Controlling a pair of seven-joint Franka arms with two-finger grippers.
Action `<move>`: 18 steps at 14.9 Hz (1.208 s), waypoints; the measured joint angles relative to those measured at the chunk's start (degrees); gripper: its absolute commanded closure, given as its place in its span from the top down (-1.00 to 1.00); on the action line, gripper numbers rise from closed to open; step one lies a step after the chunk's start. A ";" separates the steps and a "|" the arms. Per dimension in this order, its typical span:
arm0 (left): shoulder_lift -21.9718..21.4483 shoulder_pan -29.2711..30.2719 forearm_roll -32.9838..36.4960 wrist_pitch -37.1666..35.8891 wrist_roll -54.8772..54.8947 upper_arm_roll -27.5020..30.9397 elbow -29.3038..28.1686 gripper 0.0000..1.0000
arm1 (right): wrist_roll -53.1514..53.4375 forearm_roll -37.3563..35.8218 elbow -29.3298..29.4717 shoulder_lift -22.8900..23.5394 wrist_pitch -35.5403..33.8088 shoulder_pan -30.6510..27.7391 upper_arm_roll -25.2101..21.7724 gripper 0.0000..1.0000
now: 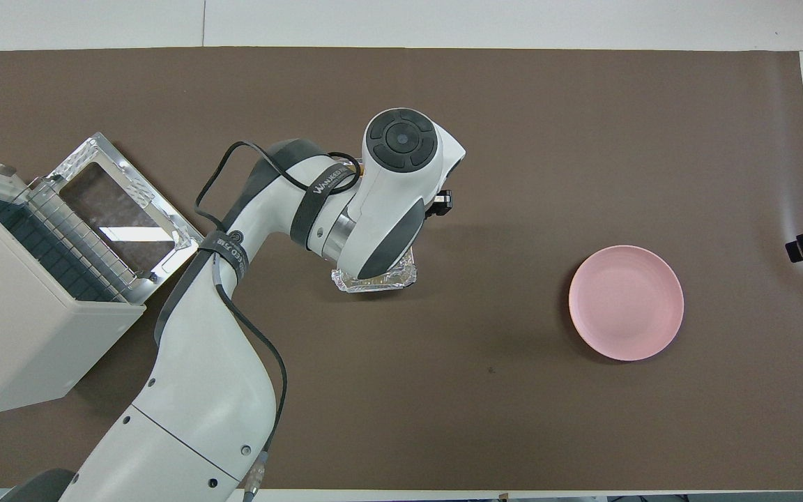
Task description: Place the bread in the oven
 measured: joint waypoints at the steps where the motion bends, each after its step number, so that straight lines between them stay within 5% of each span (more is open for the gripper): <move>1: -0.01 -0.17 0.01 0.55 -0.53 0.04 -0.61 -0.21 | 0.00 0.00 0.00 0.00 0.02 0.00 0.00 1.00; 5: -0.08 -1.58 0.02 1.89 -2.23 0.07 -2.31 -0.22 | 0.00 0.36 -0.03 0.00 0.78 0.00 0.07 1.00; 10: -0.08 -2.16 0.35 4.08 -3.41 0.10 -5.02 -1.00 | 0.00 0.78 -0.03 0.00 0.92 0.00 0.07 1.00; 15: -0.50 -2.64 1.27 2.86 -6.16 1.34 -4.81 -1.00 | 0.00 0.78 -0.05 0.00 0.91 0.01 0.08 1.00; 18: -1.25 -2.71 1.26 -5.53 -7.20 5.78 0.44 -1.00 | 0.00 0.78 -0.10 0.00 0.91 0.12 0.46 1.00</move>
